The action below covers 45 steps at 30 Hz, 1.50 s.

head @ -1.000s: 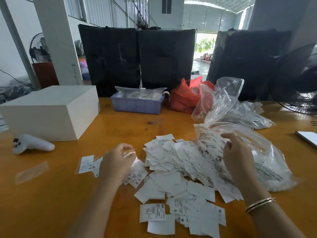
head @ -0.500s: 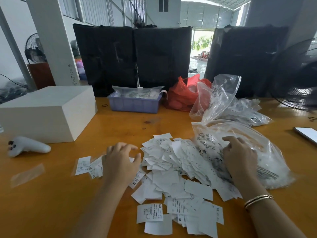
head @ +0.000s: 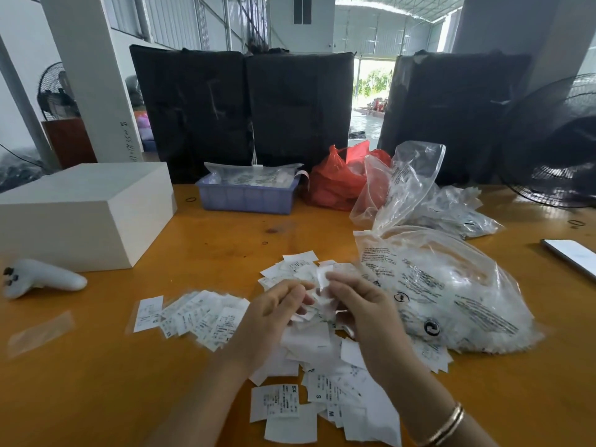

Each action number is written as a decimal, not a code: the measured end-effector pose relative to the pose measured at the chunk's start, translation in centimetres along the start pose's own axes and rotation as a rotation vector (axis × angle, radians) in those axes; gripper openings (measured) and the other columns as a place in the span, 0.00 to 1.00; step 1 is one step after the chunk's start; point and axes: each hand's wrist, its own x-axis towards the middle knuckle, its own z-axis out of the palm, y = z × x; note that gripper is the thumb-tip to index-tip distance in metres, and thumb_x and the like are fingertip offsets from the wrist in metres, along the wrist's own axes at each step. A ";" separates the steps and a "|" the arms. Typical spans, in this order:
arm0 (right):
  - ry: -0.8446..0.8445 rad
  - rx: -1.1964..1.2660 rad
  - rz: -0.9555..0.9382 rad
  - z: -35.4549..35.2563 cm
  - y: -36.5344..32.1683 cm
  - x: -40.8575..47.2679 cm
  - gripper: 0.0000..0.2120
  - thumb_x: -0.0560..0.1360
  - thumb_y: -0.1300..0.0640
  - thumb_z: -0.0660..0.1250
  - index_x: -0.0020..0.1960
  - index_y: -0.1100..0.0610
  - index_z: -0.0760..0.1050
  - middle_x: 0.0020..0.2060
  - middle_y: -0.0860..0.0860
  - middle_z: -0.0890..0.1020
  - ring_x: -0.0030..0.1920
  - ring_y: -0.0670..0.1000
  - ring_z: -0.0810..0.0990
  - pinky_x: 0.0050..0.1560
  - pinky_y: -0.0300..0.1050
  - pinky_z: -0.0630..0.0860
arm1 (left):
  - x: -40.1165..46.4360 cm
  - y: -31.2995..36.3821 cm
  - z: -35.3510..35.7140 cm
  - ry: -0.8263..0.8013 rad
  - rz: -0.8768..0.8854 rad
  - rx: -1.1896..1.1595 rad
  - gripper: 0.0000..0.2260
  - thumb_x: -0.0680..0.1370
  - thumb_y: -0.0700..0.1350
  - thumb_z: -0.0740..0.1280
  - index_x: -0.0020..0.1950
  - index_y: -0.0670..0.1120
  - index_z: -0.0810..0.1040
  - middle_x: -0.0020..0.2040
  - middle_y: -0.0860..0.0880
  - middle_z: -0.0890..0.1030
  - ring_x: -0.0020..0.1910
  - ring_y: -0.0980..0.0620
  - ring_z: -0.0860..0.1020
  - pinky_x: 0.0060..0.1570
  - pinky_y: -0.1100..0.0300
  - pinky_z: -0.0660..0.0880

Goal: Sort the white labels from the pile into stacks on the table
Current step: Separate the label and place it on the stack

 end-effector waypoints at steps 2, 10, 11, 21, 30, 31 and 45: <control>-0.040 0.009 0.032 0.3 0.5 -0.1 0.09 0.75 0.62 0.66 0.44 0.53 0.85 0.34 0.51 0.82 0.34 0.49 0.79 0.35 0.39 0.76 | 0.1 0.1 0.0 0.001 -0.034 -0.039 0.19 0.76 0.62 0.57 0.56 0.53 0.80 0.45 0.56 0.83 0.45 0.57 0.80 0.44 0.65 0.75; -0.150 -0.036 0.031 0.6 1.6 0.0 0.13 0.80 0.58 0.61 0.51 0.48 0.84 0.36 0.52 0.82 0.35 0.50 0.81 0.34 0.39 0.76 | 0.3 0.2 0.1 0.061 -0.158 -0.148 0.16 0.72 0.61 0.62 0.43 0.53 0.84 0.38 0.54 0.83 0.38 0.60 0.80 0.40 0.64 0.75; -0.187 -0.031 0.034 0.6 1.7 0.0 0.13 0.80 0.57 0.60 0.53 0.47 0.83 0.37 0.53 0.83 0.35 0.50 0.81 0.34 0.39 0.76 | 0.3 0.3 0.1 0.052 -0.164 -0.162 0.13 0.74 0.58 0.62 0.44 0.55 0.84 0.38 0.54 0.84 0.39 0.61 0.80 0.39 0.66 0.75; -0.051 -0.325 -0.073 -0.2 2.2 1.7 0.12 0.81 0.53 0.58 0.59 0.50 0.78 0.35 0.52 0.83 0.29 0.45 0.77 0.29 0.36 0.72 | 0.4 0.3 0.3 0.206 -0.160 -0.206 0.03 0.76 0.43 0.68 0.42 0.46 0.80 0.40 0.52 0.85 0.39 0.58 0.82 0.39 0.66 0.76; 0.197 -1.673 -0.431 -1.0 3.0 4.1 0.17 0.78 0.43 0.56 0.58 0.50 0.77 0.59 0.48 0.72 0.60 0.51 0.67 0.57 0.47 0.62 | 0.8 -0.8 -0.6 0.334 -0.174 -0.055 0.07 0.79 0.41 0.64 0.47 0.51 0.80 0.37 0.55 0.84 0.37 0.61 0.80 0.37 0.67 0.72; 0.181 -1.718 -0.407 -1.0 3.1 4.2 0.18 0.78 0.42 0.55 0.57 0.49 0.77 0.60 0.49 0.71 0.61 0.52 0.65 0.57 0.49 0.60 | 0.8 -0.8 -0.6 0.342 -0.173 -0.042 0.07 0.79 0.41 0.64 0.46 0.51 0.80 0.37 0.55 0.84 0.37 0.62 0.80 0.36 0.67 0.72; 0.174 -0.282 -0.222 -1.4 0.9 2.8 0.11 0.80 0.53 0.59 0.44 0.57 0.75 0.30 0.49 0.81 0.25 0.46 0.71 0.24 0.36 0.65 | 0.8 -0.9 -0.6 0.333 -0.131 -0.076 0.03 0.78 0.43 0.67 0.48 0.50 0.80 0.38 0.56 0.85 0.38 0.62 0.81 0.34 0.71 0.74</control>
